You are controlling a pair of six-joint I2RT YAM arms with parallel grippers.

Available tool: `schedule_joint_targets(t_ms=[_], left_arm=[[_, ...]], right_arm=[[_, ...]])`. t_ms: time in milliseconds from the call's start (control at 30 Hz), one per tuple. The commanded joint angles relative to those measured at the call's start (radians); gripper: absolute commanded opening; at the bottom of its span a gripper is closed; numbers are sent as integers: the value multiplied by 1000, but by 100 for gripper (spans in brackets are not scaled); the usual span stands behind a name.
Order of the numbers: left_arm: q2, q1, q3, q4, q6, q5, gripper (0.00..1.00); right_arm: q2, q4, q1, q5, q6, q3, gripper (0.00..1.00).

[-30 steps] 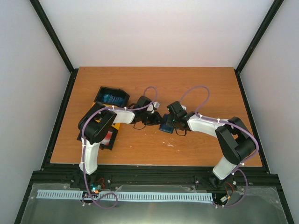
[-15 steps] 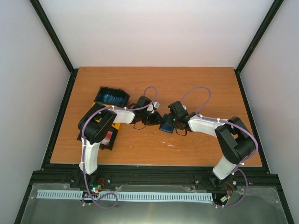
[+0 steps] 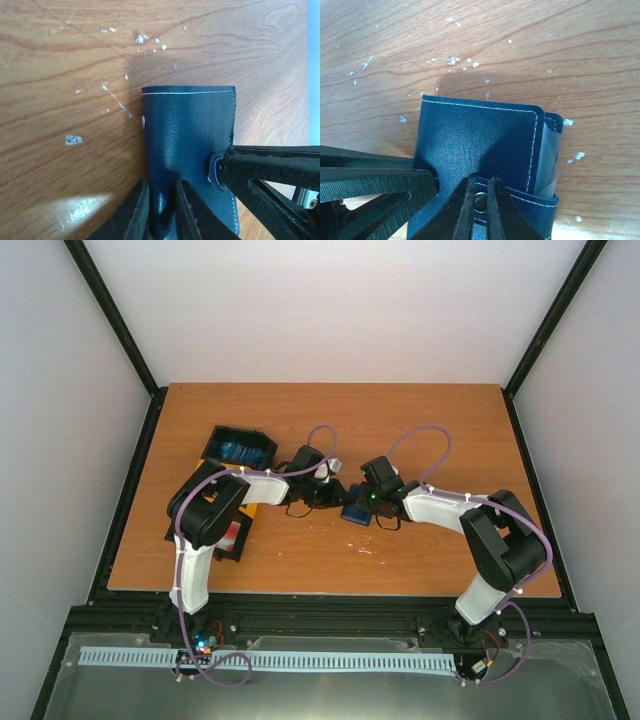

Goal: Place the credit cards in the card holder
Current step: Close the card holder at the center of the board.

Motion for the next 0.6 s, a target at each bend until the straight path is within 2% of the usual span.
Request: schedule_joint_targets(t_ms=[0,233,567], left_arm=[[143,-12,-82,-288,32,-188,17],[143,-12,-78,-288,29,-186,16],[145,-12,-73,-289,31,-185,16]], right_arm=[[3,-66,6,-54,-23,7,9],[29,-106,6,-104,-42,28,8],[98,-134,6,-64,-55,62,7]])
